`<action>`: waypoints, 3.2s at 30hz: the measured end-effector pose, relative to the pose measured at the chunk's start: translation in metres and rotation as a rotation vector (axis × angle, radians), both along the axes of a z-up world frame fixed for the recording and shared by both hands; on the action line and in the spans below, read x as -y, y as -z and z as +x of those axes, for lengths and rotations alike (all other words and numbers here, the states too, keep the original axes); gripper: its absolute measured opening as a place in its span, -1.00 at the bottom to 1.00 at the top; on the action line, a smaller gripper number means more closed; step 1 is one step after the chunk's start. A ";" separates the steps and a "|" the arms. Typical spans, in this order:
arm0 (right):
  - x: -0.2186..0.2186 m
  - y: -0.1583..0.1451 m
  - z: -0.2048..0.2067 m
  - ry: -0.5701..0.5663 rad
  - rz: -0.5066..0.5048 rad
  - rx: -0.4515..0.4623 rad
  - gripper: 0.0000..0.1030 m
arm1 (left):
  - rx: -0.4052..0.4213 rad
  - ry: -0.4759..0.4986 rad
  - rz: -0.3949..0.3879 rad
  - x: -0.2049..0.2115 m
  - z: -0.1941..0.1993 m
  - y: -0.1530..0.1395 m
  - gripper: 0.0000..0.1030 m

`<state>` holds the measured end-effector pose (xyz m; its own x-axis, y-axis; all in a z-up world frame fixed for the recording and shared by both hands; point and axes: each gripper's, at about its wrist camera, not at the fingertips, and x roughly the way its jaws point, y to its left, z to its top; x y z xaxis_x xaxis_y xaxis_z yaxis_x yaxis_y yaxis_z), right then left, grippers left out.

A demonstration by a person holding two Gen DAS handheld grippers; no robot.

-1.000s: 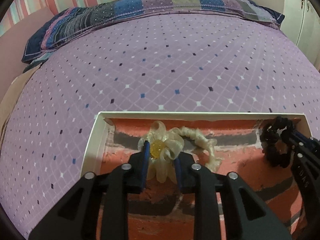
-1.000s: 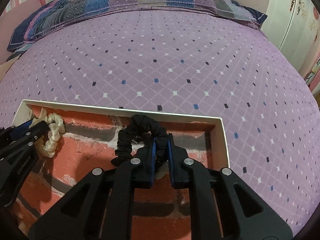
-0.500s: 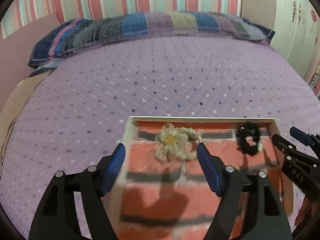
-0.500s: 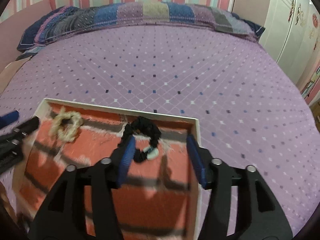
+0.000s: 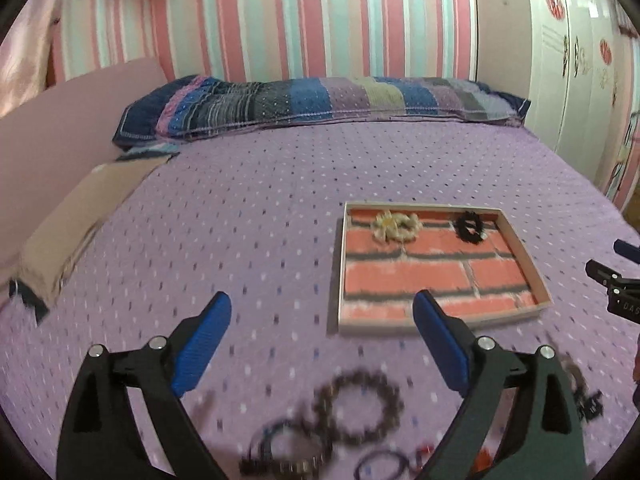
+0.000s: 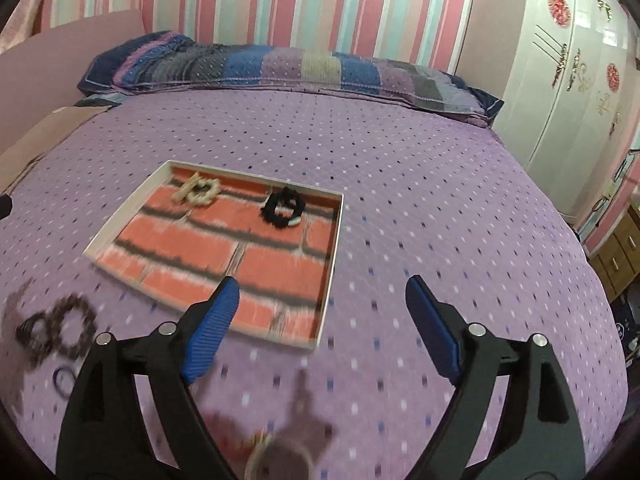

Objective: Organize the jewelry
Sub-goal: 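Move both tools back toward the remaining jewelry on the bed, then grasp the orange scrunchie with the left tool while the right tool grasps the black claw clip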

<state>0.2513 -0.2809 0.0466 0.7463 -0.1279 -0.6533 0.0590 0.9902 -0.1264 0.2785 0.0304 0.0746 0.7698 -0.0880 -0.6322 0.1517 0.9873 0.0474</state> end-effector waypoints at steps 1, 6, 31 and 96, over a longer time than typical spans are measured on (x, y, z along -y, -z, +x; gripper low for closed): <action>0.000 0.001 -0.010 0.000 -0.003 0.008 0.69 | 0.000 -0.003 -0.011 -0.005 -0.012 0.002 0.75; 0.002 0.009 -0.072 0.038 0.005 0.076 0.82 | -0.021 -0.054 -0.058 -0.032 -0.059 0.022 0.75; 0.010 0.113 -0.169 0.079 0.035 0.056 0.87 | -0.135 -0.086 -0.034 -0.014 -0.116 0.122 0.75; 0.018 0.138 -0.151 0.033 0.124 -0.029 -0.07 | -0.174 0.241 -0.098 0.108 -0.120 0.147 -0.05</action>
<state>0.1003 -0.2990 -0.0914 0.7239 -0.0689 -0.6865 0.0895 0.9960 -0.0057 0.1586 -0.0774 -0.0727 0.6000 -0.3221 -0.7323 0.3797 0.9204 -0.0937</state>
